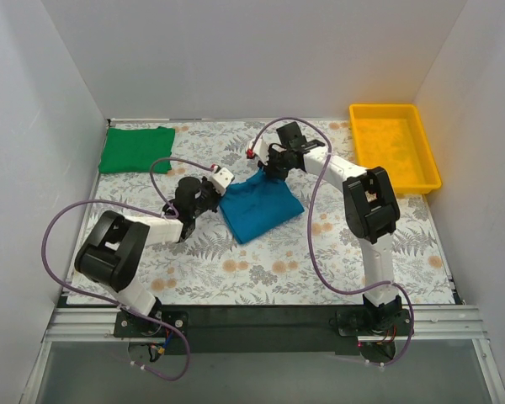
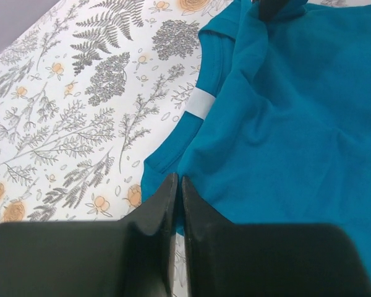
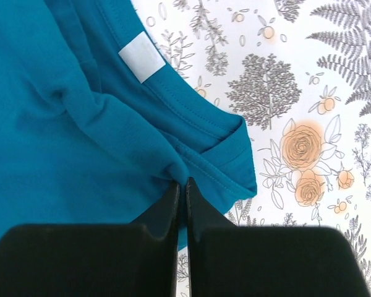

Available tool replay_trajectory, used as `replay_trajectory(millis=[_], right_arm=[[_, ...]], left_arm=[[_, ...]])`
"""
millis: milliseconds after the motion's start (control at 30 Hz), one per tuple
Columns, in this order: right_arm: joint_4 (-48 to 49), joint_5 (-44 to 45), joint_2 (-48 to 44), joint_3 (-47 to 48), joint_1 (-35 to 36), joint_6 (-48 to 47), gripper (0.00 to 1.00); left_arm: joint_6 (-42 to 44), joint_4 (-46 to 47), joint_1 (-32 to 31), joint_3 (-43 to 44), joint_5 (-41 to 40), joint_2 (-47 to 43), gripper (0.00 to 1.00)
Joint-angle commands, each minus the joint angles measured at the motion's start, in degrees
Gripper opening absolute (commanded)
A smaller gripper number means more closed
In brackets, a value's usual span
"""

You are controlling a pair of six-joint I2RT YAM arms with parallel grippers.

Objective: Fold and stack the t-shirts
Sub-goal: Fold the tshirt

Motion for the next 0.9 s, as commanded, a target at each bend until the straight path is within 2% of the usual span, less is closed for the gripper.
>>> replay_trajectory(millis=[0,33,67,133,233,267,333,367,400,433,467,533,567,600,667,700,800,867], right_arm=[[4.39,1.65,0.57,4.01,0.05,4.26,0.07],[4.92,2.26,0.66,4.10,0.05,6.62,0.12],[8.05,5.40,0.66,3.93,0.14,8.90,0.17],[12.20,11.29,0.57,3.75,0.23,17.74,0.44],[15.29,22.54,0.40,5.50,0.23,26.81,0.56],[15.03,27.44,0.31,5.77,0.14,28.25,0.56],[14.94,26.45,-0.74,4.90,-0.56,28.79,0.56],[14.77,24.44,-2.14,3.07,-0.74,28.79,0.56],[14.16,22.33,-3.11,2.00,-1.17,28.53,0.56],[12.58,16.22,-3.99,1.12,-2.57,25.74,0.57],[7.78,0.93,-5.65,-0.45,-3.54,23.45,0.57],[3.27,-14.36,-6.89,-2.30,-5.56,19.49,0.64],[0.03,-24.44,-7.25,-3.10,-6.96,19.65,0.65],[-1.91,-27.93,-7.34,-4.15,-7.33,19.65,0.66],[-3.60,-31.47,-8.73,-6.43,-7.59,20.79,0.66],[-3.08,-30.52,-9.70,-9.66,-7.59,21.49,0.66],[1.05,-22.19,-11.64,-12.16,-7.51,27.11,0.56],[1.67,-18.23,-11.38,-12.25,-7.94,28.96,0.46]], left_arm=[[-2.41,-0.14,0.54,3.72,-3.73,1.22,0.01],[-3.73,-2.85,0.63,5.04,-4.79,2.70,0.17],[-4.96,-5.31,0.63,9.32,-6.63,3.76,0.28],[-10.41,-13.02,1.07,13.91,-13.65,5.70,0.47],[-17.07,-17.18,1.95,19.37,-21.13,6.15,0.61],[-18.23,-17.98,2.13,19.90,-22.11,4.75,0.64],[-23.65,-22.09,2.30,21.13,-26.66,2.47,0.68],[-25.61,-24.04,2.39,21.31,-27.65,-0.33,0.75],[-27.11,-26.32,2.74,21.49,-26.79,-2.01,0.75],[-30.60,-31.56,2.92,21.49,-22.34,-5.33,0.75],[-32.90,-33.88,3.00,20.97,-19.60,-6.85,0.75],[-38.26,-39.49,3.36,17.91,-13.80,-9.75,0.75],[-44.98,-40.65,3.44,16.40,-6.72,-11.94,0.75],[-48.18,-41.28,3.62,14.74,-4.04,-12.83,0.75],[-54.86,-41.55,3.71,8.78,1.59,-14.58,0.75],[-61.16,-41.37,3.80,6.66,3.00,-15.12,0.75],[-70.32,-38.74,3.80,0.67,4.68,-16.00,0.74],[-72.46,-36.45,3.71,-1.53,4.78,-15.74,0.74]])
